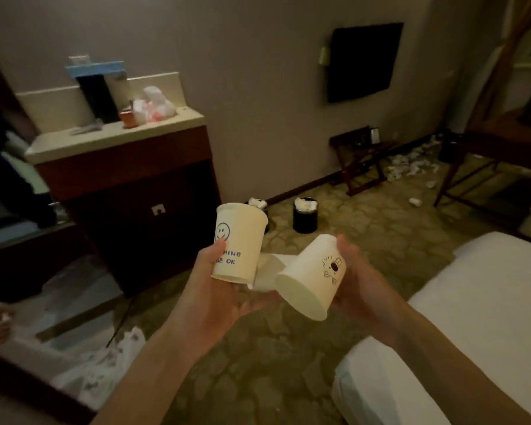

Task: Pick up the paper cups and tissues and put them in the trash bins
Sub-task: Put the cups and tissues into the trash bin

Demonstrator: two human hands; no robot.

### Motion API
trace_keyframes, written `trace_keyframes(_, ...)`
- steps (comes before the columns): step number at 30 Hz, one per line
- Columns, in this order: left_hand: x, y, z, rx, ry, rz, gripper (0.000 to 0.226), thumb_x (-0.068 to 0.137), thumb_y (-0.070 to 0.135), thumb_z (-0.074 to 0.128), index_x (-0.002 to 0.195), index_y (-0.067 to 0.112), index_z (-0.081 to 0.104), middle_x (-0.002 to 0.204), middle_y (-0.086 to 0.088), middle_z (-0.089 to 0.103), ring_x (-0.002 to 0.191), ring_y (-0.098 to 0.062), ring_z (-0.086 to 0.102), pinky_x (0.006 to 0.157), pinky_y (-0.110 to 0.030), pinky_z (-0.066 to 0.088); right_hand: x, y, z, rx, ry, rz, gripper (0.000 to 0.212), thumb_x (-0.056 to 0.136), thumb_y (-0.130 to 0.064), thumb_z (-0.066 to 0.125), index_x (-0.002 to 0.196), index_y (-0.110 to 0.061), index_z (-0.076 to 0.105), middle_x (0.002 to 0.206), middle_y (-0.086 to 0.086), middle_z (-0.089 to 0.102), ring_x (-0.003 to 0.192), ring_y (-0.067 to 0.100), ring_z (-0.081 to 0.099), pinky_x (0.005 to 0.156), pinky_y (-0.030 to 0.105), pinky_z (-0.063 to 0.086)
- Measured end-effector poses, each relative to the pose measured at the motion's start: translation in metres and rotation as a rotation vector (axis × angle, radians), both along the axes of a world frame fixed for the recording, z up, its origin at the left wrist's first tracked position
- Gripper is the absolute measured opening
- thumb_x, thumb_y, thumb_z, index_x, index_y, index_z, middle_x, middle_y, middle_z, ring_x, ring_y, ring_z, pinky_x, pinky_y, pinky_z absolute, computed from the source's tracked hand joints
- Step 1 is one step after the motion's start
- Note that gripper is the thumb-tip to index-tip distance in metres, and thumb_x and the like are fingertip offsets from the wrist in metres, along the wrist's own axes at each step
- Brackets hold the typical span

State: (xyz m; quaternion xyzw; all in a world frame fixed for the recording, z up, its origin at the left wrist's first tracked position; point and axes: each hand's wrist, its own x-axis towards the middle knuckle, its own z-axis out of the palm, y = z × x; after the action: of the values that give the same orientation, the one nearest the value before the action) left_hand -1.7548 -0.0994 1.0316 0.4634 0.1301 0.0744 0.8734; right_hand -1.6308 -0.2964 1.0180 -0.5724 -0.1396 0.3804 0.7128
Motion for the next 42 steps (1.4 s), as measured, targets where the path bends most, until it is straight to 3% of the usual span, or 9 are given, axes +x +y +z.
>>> trace_keyframes(7, 0.088, 0.067, -0.021, 0.042, 0.054, -0.06, 0.069, 0.063, 0.047, 0.077, 0.127, 0.027, 0.061, 0.122, -0.008, 0.068, 0.113, -0.024, 0.066, 0.086, -0.058, 0.054, 0.071, 0.054, -0.014, 0.061, 0.138, -0.232, 0.083, 0.065, -0.066, 0.057, 0.129, -0.015, 0.056, 0.1, 0.014, 0.068, 0.077, 0.017, 0.07, 0.055, 0.025, 0.053)
trace_keyframes(12, 0.168, 0.121, -0.039, 0.1, 0.069, -0.046, 0.058, 0.072, 0.048, 0.074, 0.126, 0.031, 0.062, 0.124, -0.005, 0.068, 0.115, -0.021, 0.064, 0.084, -0.047, 0.056, 0.155, 0.109, -0.047, 0.147, 0.294, -0.266, 0.067, 0.071, -0.062, 0.059, 0.119, -0.015, 0.062, 0.097, 0.011, 0.074, 0.081, 0.019, 0.073, 0.06, 0.028, 0.058)
trace_keyframes(16, 0.223, 0.165, -0.043, 0.249, 0.112, 0.022, 0.027, 0.073, 0.054, 0.067, 0.096, 0.045, 0.075, 0.106, 0.005, 0.073, 0.104, -0.013, 0.068, 0.078, -0.034, 0.058, 0.225, 0.166, -0.066, 0.095, 0.365, -0.22, 0.067, 0.075, -0.069, 0.056, 0.114, -0.016, 0.071, 0.104, 0.011, 0.073, 0.079, 0.019, 0.071, 0.058, 0.029, 0.057)
trace_keyframes(18, 0.247, 0.185, -0.048, 0.289, 0.139, 0.057, 0.024, 0.074, 0.054, 0.065, 0.095, 0.048, 0.074, 0.102, 0.009, 0.074, 0.102, -0.011, 0.068, 0.082, -0.034, 0.058, 0.255, 0.194, -0.072, 0.074, 0.398, -0.192, 0.061, 0.078, -0.071, 0.054, 0.106, -0.021, 0.076, 0.108, 0.01, 0.073, 0.079, 0.016, 0.071, 0.056, 0.027, 0.056)
trace_keyframes(22, 0.301, 0.219, -0.062, 0.349, 0.156, 0.046, 0.026, 0.077, 0.055, 0.062, 0.099, 0.048, 0.073, 0.105, 0.007, 0.073, 0.108, -0.014, 0.066, 0.094, -0.04, 0.055, 0.318, 0.235, -0.081, 0.221, 0.563, -0.184, 0.06, 0.08, -0.063, 0.06, 0.118, -0.018, 0.069, 0.111, 0.012, 0.073, 0.087, 0.017, 0.073, 0.055, 0.025, 0.059)
trace_keyframes(27, 0.41, 0.266, -0.092, 0.44, 0.19, -0.075, 0.04, 0.078, 0.059, 0.057, 0.11, 0.039, 0.071, 0.11, 0.002, 0.07, 0.108, -0.019, 0.065, 0.093, -0.04, 0.054, 0.42, 0.269, -0.104, 0.272, 0.803, -0.329, 0.061, 0.079, -0.053, 0.072, 0.124, -0.012, 0.062, 0.108, 0.019, 0.072, 0.091, 0.026, 0.073, 0.053, 0.027, 0.059)
trace_keyframes(32, 0.535, 0.309, -0.13, 0.449, 0.18, -0.21, 0.063, 0.077, 0.068, 0.062, 0.117, 0.019, 0.066, 0.113, -0.011, 0.068, 0.108, -0.034, 0.064, 0.092, -0.046, 0.053, 0.529, 0.309, -0.116, 0.205, 0.864, -0.463, 0.063, 0.074, -0.046, 0.075, 0.125, -0.013, 0.058, 0.1, 0.027, 0.071, 0.09, 0.036, 0.072, 0.052, 0.031, 0.059)
trace_keyframes(38, 0.692, 0.34, -0.145, 0.306, 0.256, -0.32, 0.058, 0.068, 0.072, 0.07, 0.11, 0.032, 0.072, 0.119, -0.008, 0.069, 0.113, -0.027, 0.065, 0.097, -0.046, 0.053, 0.65, 0.322, -0.12, 0.137, 0.894, -0.645, 0.062, 0.075, -0.047, 0.075, 0.121, -0.01, 0.056, 0.102, 0.029, 0.069, 0.084, 0.036, 0.072, 0.056, 0.035, 0.059)
trace_keyframes(42, 0.793, 0.349, -0.149, 0.339, 0.302, -0.345, 0.077, 0.061, 0.072, 0.075, 0.118, 0.02, 0.068, 0.122, -0.01, 0.068, 0.112, -0.024, 0.066, 0.094, -0.04, 0.053, 0.721, 0.322, -0.13, 0.108, 0.883, -0.7, 0.061, 0.076, -0.055, 0.071, 0.114, -0.009, 0.059, 0.083, 0.021, 0.073, 0.064, 0.029, 0.072, 0.054, 0.033, 0.057)
